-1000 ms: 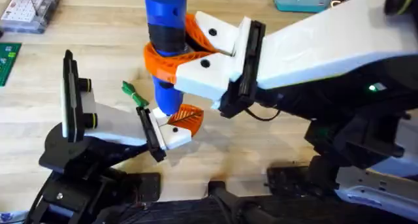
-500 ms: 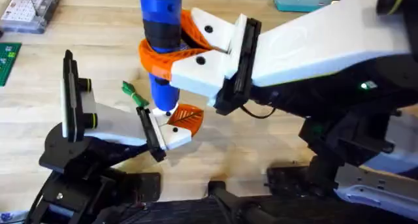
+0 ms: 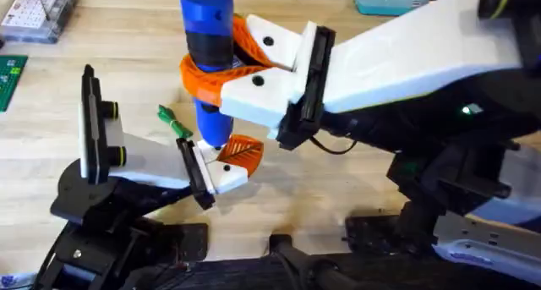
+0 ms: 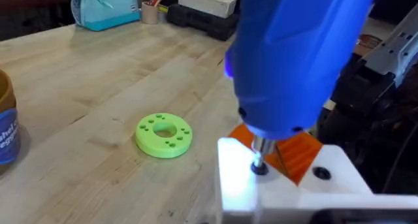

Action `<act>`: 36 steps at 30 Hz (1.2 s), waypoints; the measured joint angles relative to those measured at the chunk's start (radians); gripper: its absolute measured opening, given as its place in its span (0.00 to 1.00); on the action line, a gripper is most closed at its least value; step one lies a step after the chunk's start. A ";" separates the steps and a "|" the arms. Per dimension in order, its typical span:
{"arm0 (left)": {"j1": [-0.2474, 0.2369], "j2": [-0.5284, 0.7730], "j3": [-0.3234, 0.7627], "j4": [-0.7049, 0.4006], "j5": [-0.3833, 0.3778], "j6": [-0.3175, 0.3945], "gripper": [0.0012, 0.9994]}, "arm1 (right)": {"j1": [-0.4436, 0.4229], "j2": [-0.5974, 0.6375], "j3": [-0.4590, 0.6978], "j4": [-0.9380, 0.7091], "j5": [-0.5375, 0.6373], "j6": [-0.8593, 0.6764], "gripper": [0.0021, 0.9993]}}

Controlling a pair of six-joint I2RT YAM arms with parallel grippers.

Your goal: Pick up the gripper from the table and insert it into the empty holder that is missing its gripper. Then pick up a screw, insert it into the mounting hole, and use the screwdriver to tighten it. Finally, clean up the table by picking up the vegetable and placing it into the bucket.

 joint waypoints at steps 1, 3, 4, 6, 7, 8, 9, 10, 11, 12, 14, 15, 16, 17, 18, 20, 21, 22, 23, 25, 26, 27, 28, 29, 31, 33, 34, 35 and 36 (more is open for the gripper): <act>0.000 0.000 0.000 0.000 0.000 0.000 0.01 | 0.000 0.000 0.000 0.000 0.000 0.001 0.04; 0.000 0.000 0.000 0.000 0.000 0.000 0.01 | 0.000 0.000 0.000 0.000 0.000 0.003 0.04; 0.000 0.000 0.000 0.000 0.000 0.000 0.01 | 0.000 0.000 0.000 0.000 0.000 0.004 0.04; 0.000 0.000 0.000 0.000 0.000 0.000 0.01 | 0.000 0.000 0.000 -0.001 0.000 0.004 0.04; 0.000 0.000 0.000 0.000 0.000 0.000 0.01 | 0.000 0.000 0.000 -0.003 0.000 0.004 0.04; 0.000 0.000 0.000 0.000 0.000 0.000 0.01 | 0.000 0.000 0.000 -0.005 0.000 0.004 0.04; 0.000 0.000 0.000 0.000 0.000 0.000 0.01 | 0.000 0.000 0.000 -0.005 0.000 0.004 0.04; 0.000 0.000 0.000 0.000 0.000 0.000 0.01 | 0.000 0.000 0.000 -0.005 0.000 0.004 0.04; 0.000 0.000 0.000 0.000 0.000 0.000 0.01 | 0.000 0.000 0.000 -0.006 0.000 0.004 0.04; 0.000 0.000 0.000 0.000 0.000 0.000 0.01 | 0.000 0.000 0.000 -0.008 0.000 0.004 0.04; 0.000 0.000 0.000 0.000 0.000 0.000 0.01 | 0.000 0.000 0.002 -0.023 0.001 0.004 0.04; 0.000 0.000 0.000 -0.001 0.000 -0.002 0.01 | 0.000 0.000 0.005 -0.030 0.001 0.004 0.04; 0.000 0.000 0.000 -0.002 0.001 -0.003 0.01 | 0.000 0.000 0.007 -0.036 0.002 0.004 0.04; 0.000 0.000 0.000 -0.001 0.001 -0.003 0.01 | 0.000 0.000 0.009 -0.041 0.003 0.004 0.04; 0.000 0.000 0.000 -0.001 0.001 -0.003 0.01 | 0.000 0.000 0.010 -0.042 0.003 0.004 0.04; 0.000 0.000 0.000 -0.002 0.001 -0.003 0.01 | 0.000 0.000 0.010 -0.042 0.003 0.004 0.04; 0.000 0.000 0.000 -0.001 0.001 -0.003 0.01 | 0.000 0.000 0.010 -0.042 0.003 0.004 0.04; 0.000 0.000 0.000 -0.001 0.001 -0.003 0.01 | 0.000 0.000 0.010 -0.043 0.003 0.004 0.04; 0.000 0.000 0.000 -0.001 0.001 -0.003 0.01 | 0.000 0.000 0.010 -0.044 0.003 0.004 0.04; 0.000 0.000 0.000 -0.001 0.001 -0.003 0.01 | 0.000 0.000 0.010 -0.044 0.003 0.004 0.04; 0.000 0.000 0.000 -0.001 0.001 -0.003 0.01 | 0.000 0.000 0.010 -0.045 0.003 0.004 0.04; 0.000 0.000 0.000 -0.002 0.004 -0.003 0.01 | 0.000 0.000 0.010 -0.045 0.003 0.004 0.04; 0.000 0.000 0.000 -0.002 0.005 -0.003 0.01 | 0.000 0.000 0.010 -0.045 0.002 0.004 0.04; 0.000 0.000 0.000 -0.002 0.004 -0.003 0.01 | 0.000 0.000 0.010 -0.045 0.002 0.004 0.04; 0.000 0.000 0.000 -0.002 0.004 -0.003 0.01 | 0.000 0.000 0.010 -0.046 0.003 0.004 0.04; 0.000 0.000 0.000 -0.002 0.004 -0.003 0.01 | 0.000 0.000 0.010 -0.046 0.003 0.004 0.04; 0.000 0.000 0.000 -0.002 0.004 -0.003 0.01 | 0.000 0.000 0.010 -0.045 0.003 0.004 0.04; 0.000 0.000 0.000 -0.002 0.004 -0.003 0.01 | 0.000 0.000 0.010 -0.044 0.002 0.004 0.04; 0.000 0.000 0.000 -0.002 0.005 -0.003 0.01 | 0.000 0.000 0.010 -0.043 0.001 0.004 0.04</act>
